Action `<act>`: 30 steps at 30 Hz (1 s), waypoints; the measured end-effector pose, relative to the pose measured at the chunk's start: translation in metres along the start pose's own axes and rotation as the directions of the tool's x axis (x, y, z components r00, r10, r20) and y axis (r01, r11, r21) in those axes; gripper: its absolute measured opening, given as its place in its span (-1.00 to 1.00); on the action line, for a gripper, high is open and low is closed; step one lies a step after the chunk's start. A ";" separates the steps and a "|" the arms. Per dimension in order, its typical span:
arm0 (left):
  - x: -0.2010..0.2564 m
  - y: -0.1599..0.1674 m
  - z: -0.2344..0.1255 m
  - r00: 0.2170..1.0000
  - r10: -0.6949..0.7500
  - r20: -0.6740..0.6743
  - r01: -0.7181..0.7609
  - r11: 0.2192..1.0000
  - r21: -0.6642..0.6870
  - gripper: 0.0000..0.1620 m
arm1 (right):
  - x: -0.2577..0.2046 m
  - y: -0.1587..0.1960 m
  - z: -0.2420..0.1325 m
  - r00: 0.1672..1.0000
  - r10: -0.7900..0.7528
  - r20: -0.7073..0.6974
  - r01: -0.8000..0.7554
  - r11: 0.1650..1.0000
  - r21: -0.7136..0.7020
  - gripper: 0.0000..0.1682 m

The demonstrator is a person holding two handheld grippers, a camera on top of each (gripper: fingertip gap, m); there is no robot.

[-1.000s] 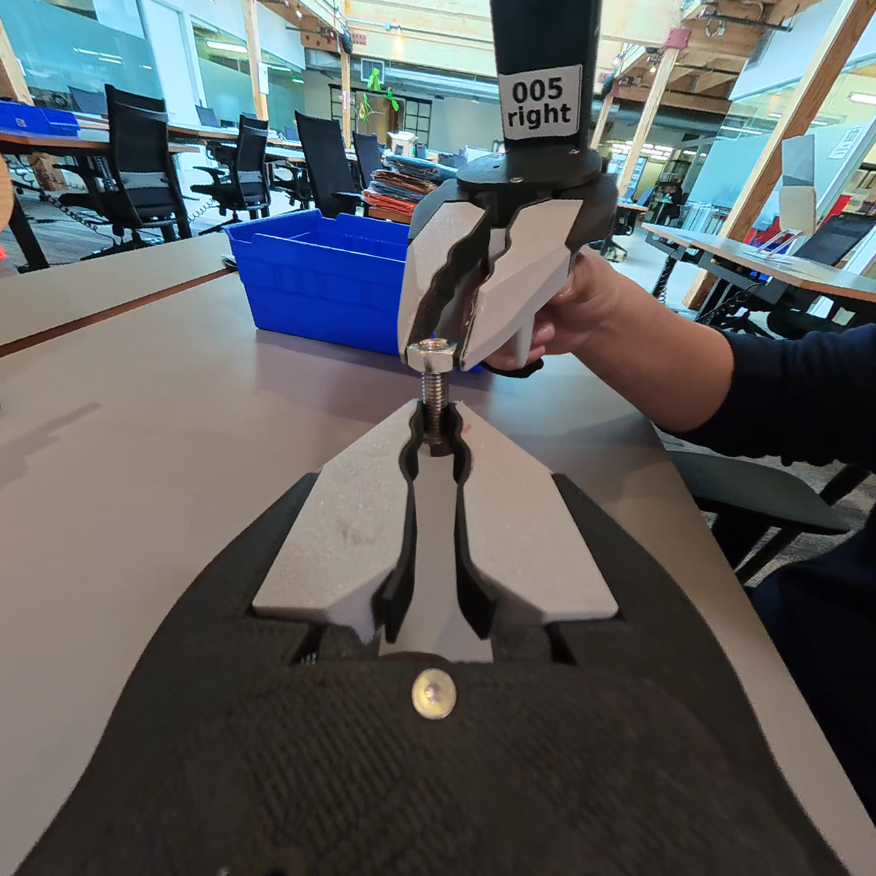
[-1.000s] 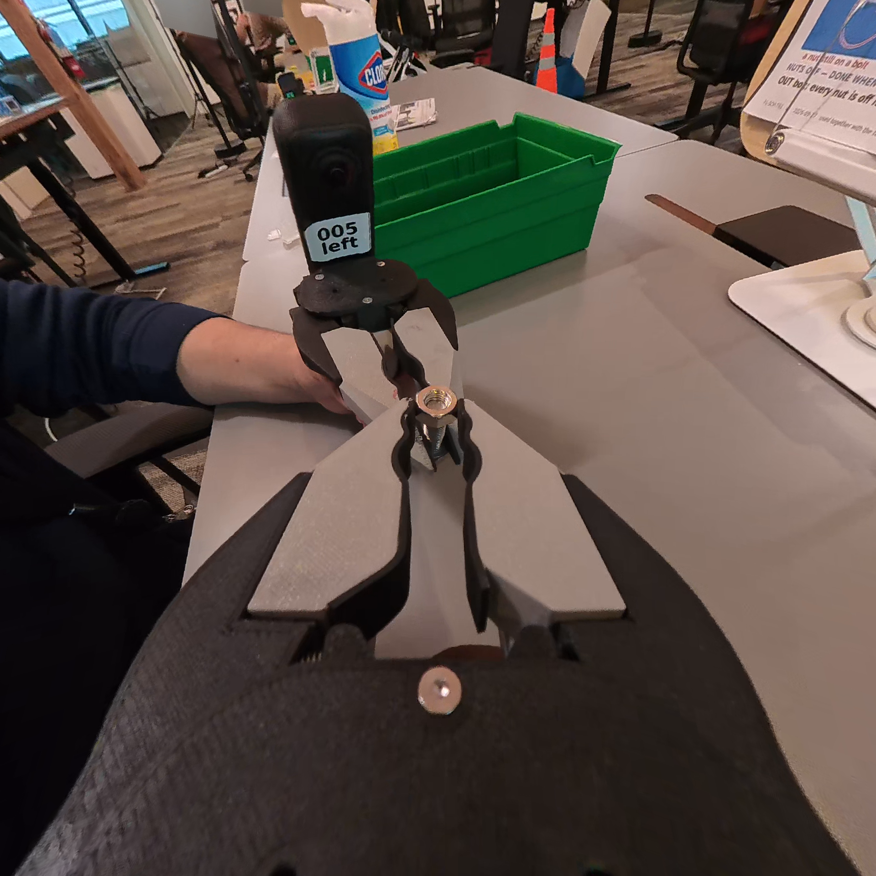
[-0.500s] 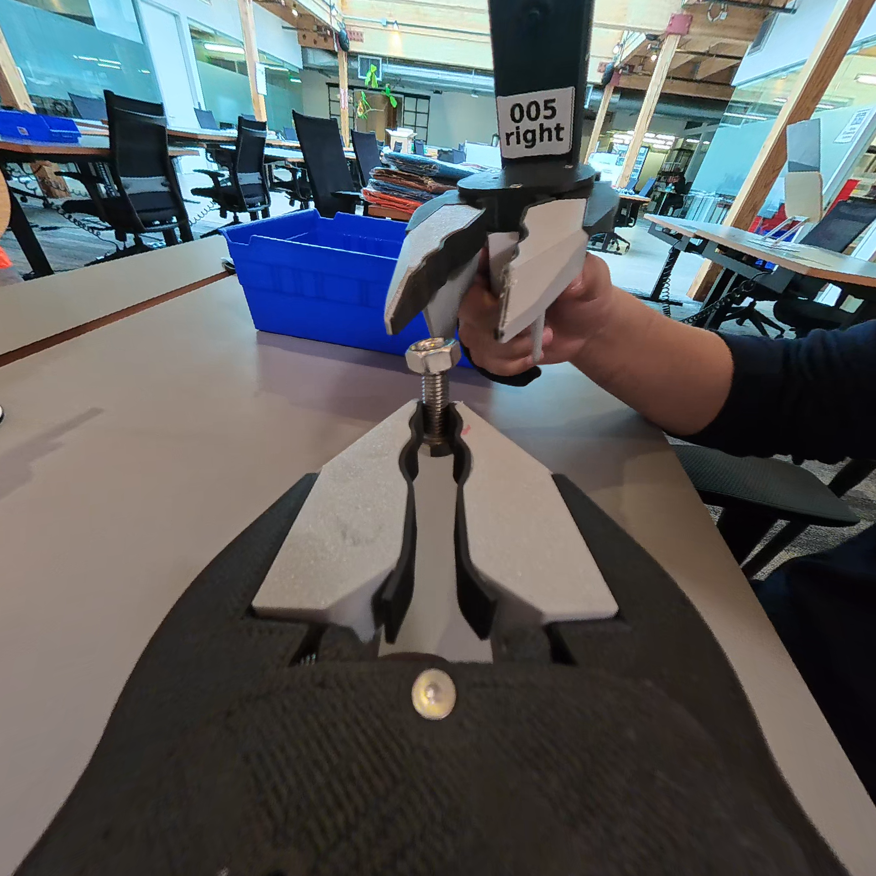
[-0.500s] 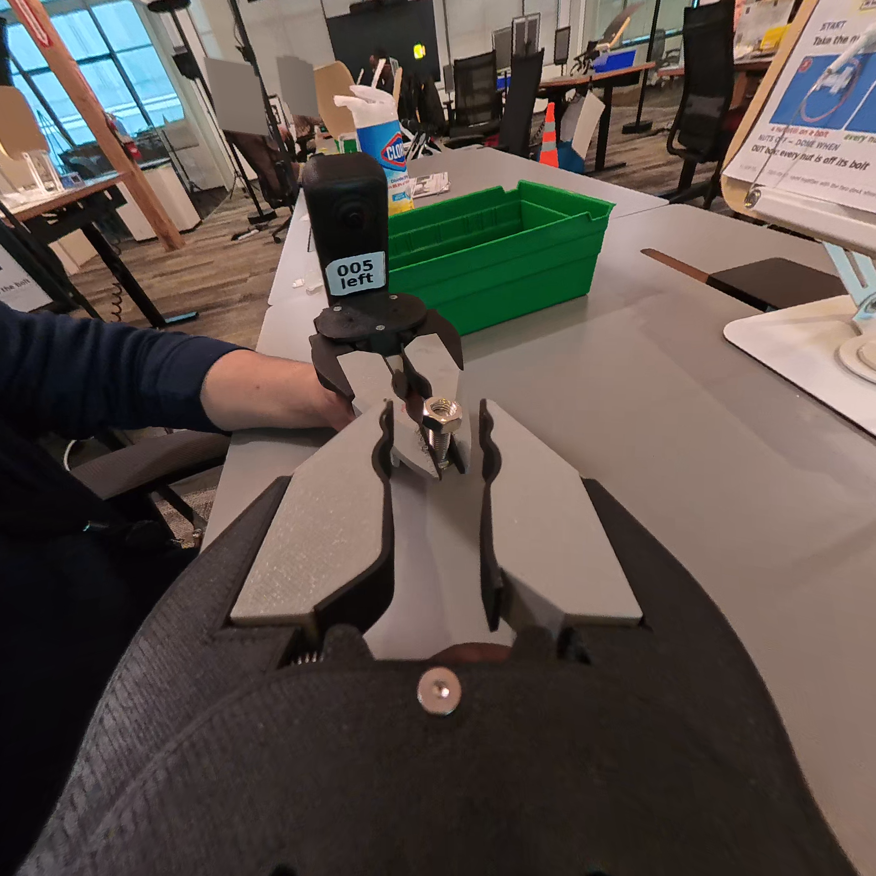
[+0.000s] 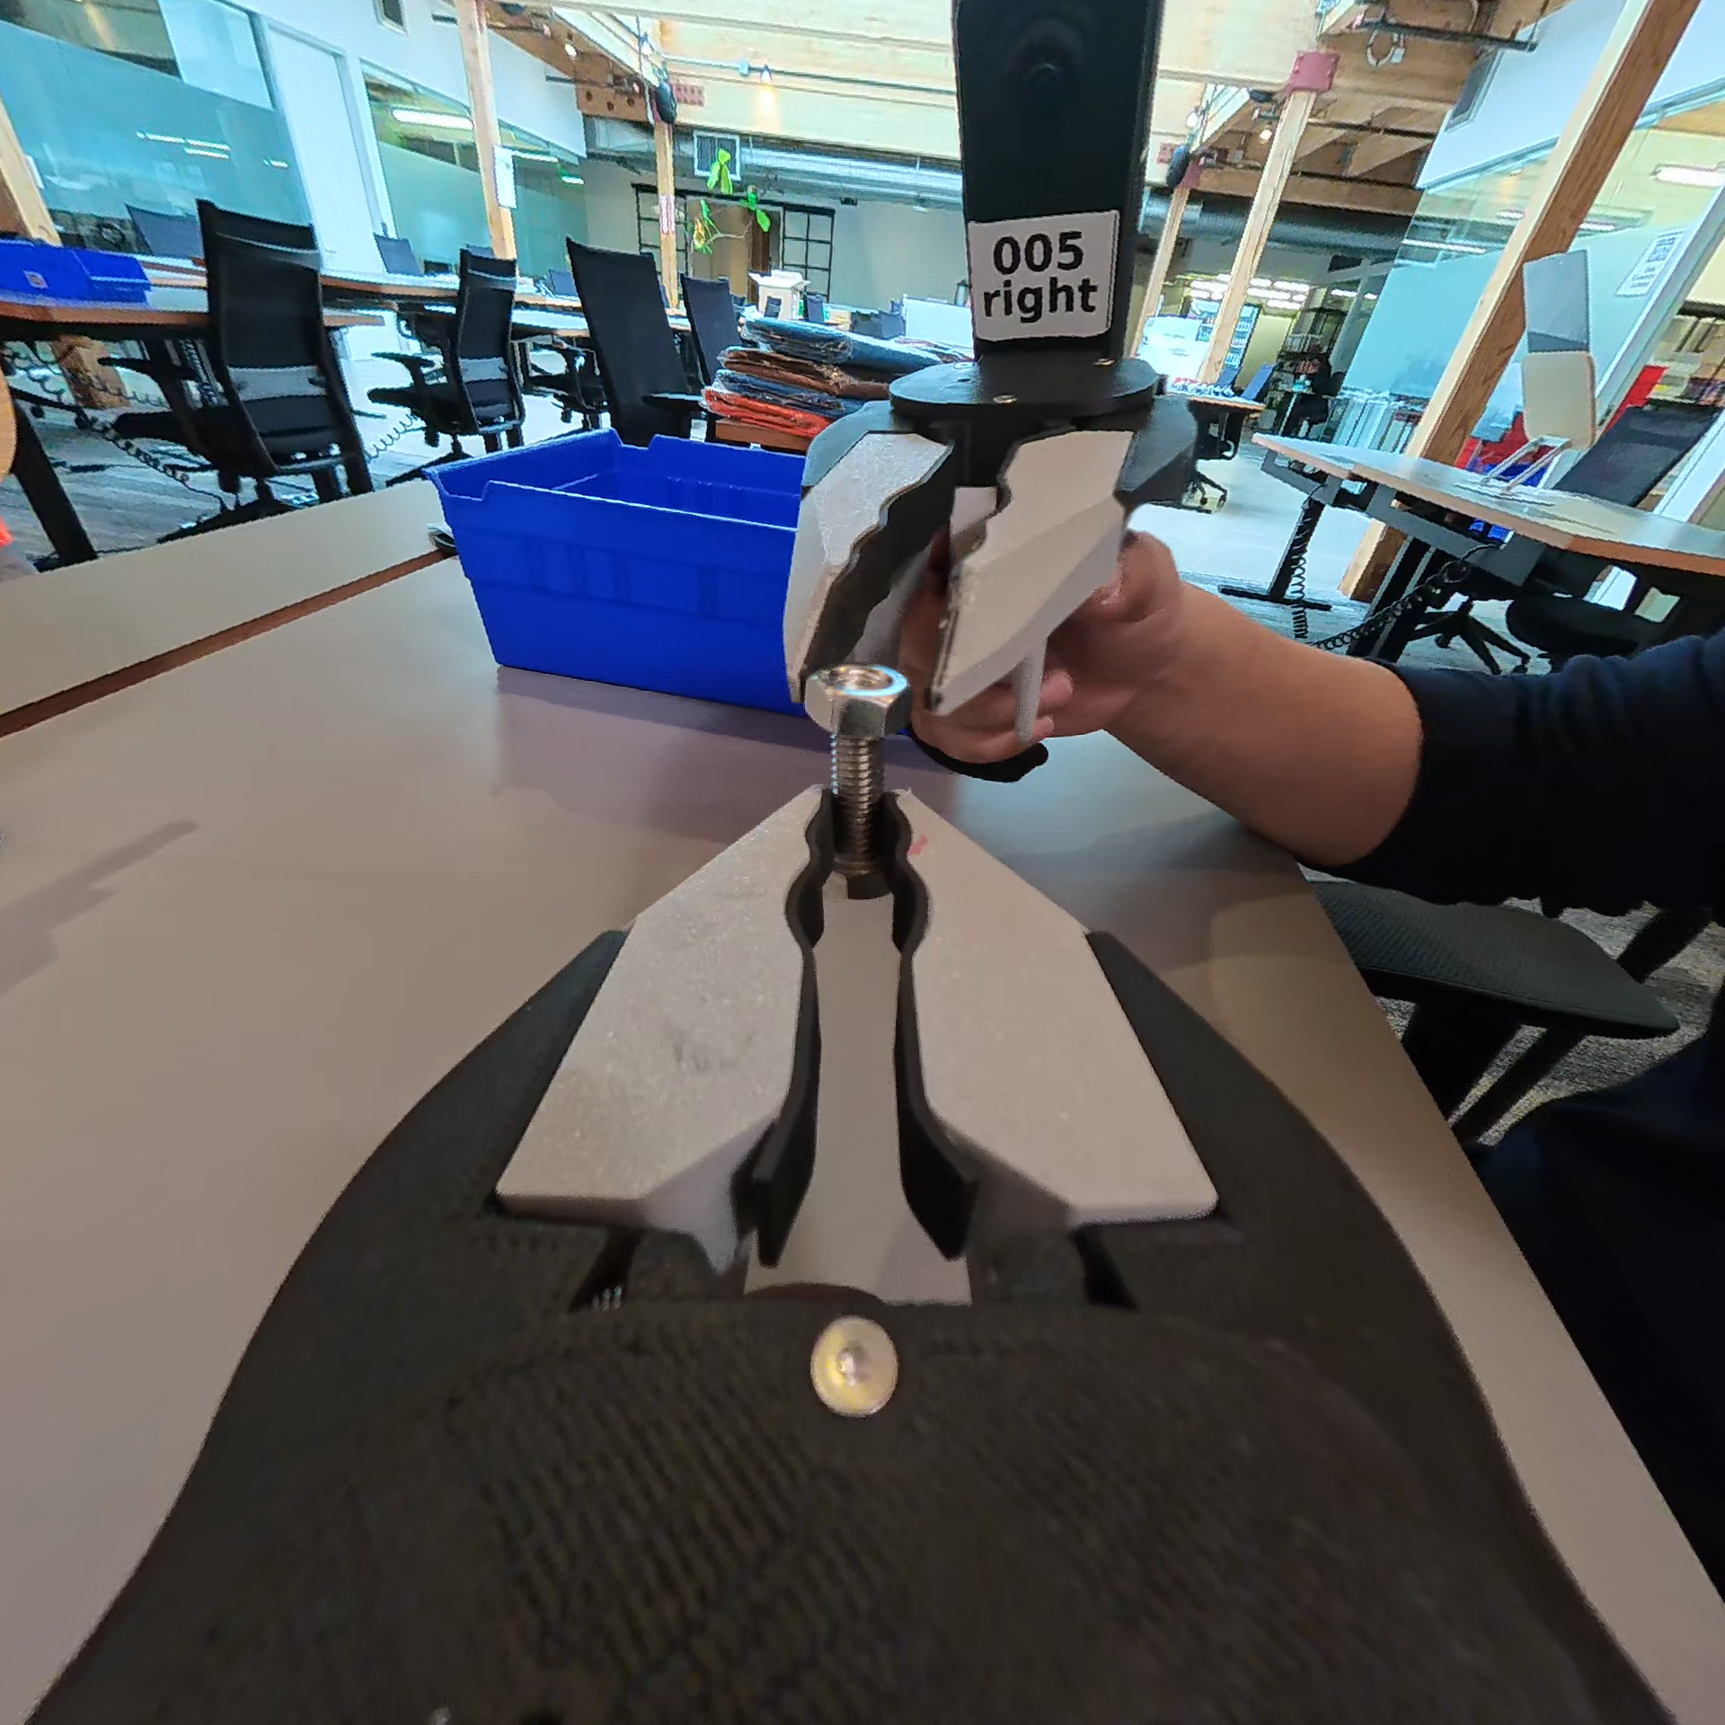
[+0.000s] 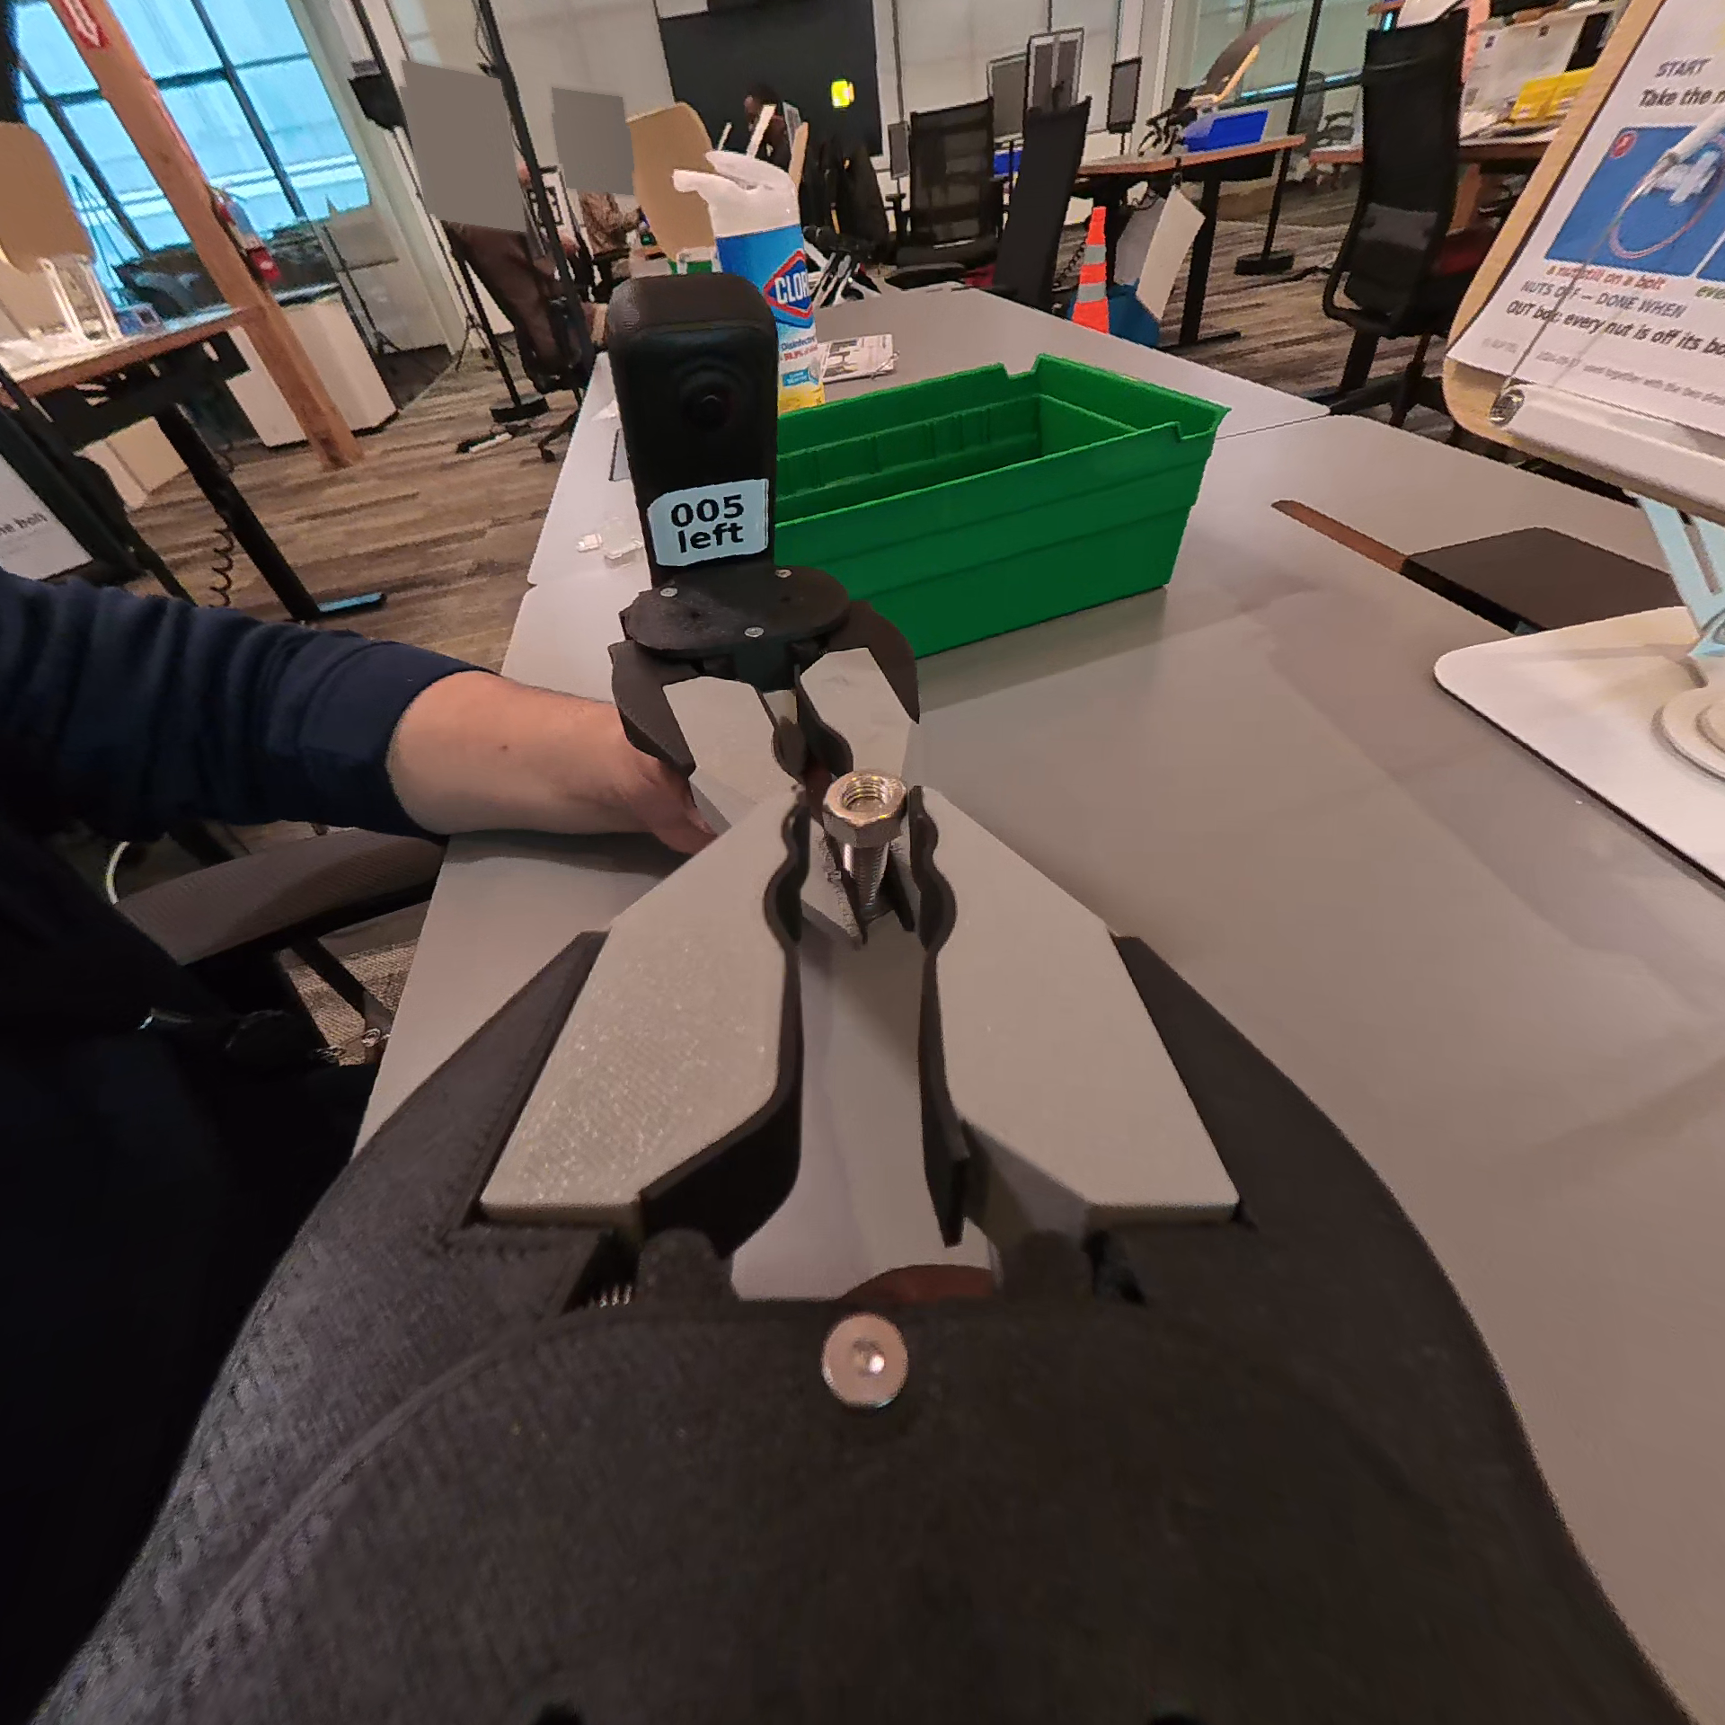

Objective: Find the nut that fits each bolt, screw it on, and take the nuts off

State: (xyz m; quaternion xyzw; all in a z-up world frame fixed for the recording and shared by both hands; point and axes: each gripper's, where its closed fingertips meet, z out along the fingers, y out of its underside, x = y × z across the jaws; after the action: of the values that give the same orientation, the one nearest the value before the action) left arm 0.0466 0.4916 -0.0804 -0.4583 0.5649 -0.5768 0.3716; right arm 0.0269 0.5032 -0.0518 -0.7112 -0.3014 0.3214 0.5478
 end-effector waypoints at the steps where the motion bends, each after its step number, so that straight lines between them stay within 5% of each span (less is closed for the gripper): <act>1: 0.000 0.000 0.000 1.000 0.001 -0.001 -0.001 1.000 -0.001 -0.91 | 0.000 0.000 0.000 1.000 0.003 0.003 -0.003 1.000 0.001 -0.79; 10: -0.002 0.002 0.000 1.000 -0.001 0.014 0.001 1.000 -0.012 -0.91 | 0.004 0.002 0.002 1.000 0.001 -0.027 -0.001 1.000 -0.001 -0.82; 17: -0.010 0.006 0.001 0.997 0.011 0.075 -0.008 0.999 -0.041 -0.91 | 0.012 0.006 0.003 0.985 0.170 -0.037 -0.166 0.982 0.086 -0.82; 30: -0.018 0.011 0.002 0.991 -0.014 0.130 0.022 0.998 -0.064 -0.91 | 0.020 0.010 0.006 0.978 0.141 -0.154 -0.120 0.983 0.137 -0.82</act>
State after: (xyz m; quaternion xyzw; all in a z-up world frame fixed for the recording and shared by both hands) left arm 0.0530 0.5075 -0.0936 -0.5118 0.5539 -0.5303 0.3873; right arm 0.0356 0.5202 -0.0648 -0.7171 -0.1874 0.3161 0.5923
